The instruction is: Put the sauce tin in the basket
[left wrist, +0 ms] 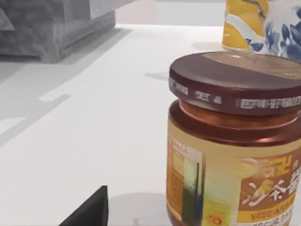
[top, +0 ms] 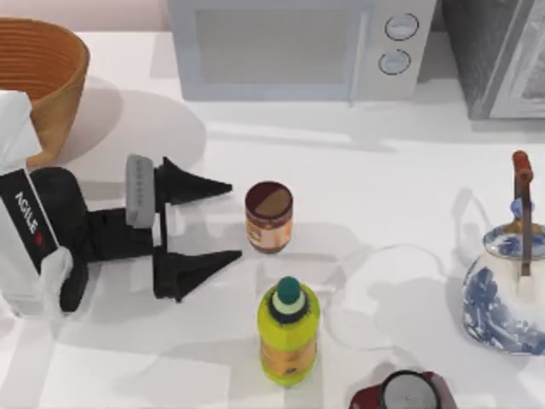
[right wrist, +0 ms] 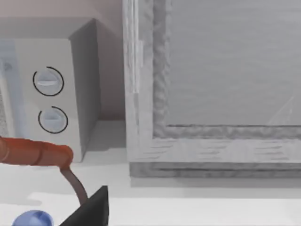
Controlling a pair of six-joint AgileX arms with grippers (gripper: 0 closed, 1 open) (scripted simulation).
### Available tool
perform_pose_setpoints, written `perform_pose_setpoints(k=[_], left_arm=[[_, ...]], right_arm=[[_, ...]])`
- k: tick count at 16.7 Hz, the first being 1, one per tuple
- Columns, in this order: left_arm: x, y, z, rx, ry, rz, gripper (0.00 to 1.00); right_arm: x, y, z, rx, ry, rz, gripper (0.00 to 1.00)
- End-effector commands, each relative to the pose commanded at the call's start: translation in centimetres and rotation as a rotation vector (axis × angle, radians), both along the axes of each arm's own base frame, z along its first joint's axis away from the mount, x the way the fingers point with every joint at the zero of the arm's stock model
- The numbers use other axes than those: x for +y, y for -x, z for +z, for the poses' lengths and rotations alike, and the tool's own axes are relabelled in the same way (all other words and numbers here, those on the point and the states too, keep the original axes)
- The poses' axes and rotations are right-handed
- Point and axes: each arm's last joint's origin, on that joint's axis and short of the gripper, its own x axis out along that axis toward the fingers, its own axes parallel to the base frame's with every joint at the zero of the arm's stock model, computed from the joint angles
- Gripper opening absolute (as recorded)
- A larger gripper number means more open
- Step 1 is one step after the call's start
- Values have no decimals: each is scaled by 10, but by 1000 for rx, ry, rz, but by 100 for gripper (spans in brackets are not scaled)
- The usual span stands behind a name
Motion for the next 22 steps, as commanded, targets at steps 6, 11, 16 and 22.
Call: perform_pose_setpoints(k=[6, 11, 16, 22], left_arm=[[-4, -1, 0, 0, 0, 3, 100], [-47, -7, 0, 0, -1, 0, 100], [-69, -9, 0, 0, 0, 0, 100], [-69, -9, 0, 0, 0, 0, 70]], right_arm=[[0, 0, 0, 0, 0, 0, 100], [0, 0, 0, 0, 0, 0, 100], [0, 0, 0, 0, 0, 0, 100], [0, 0, 0, 0, 0, 0, 100]])
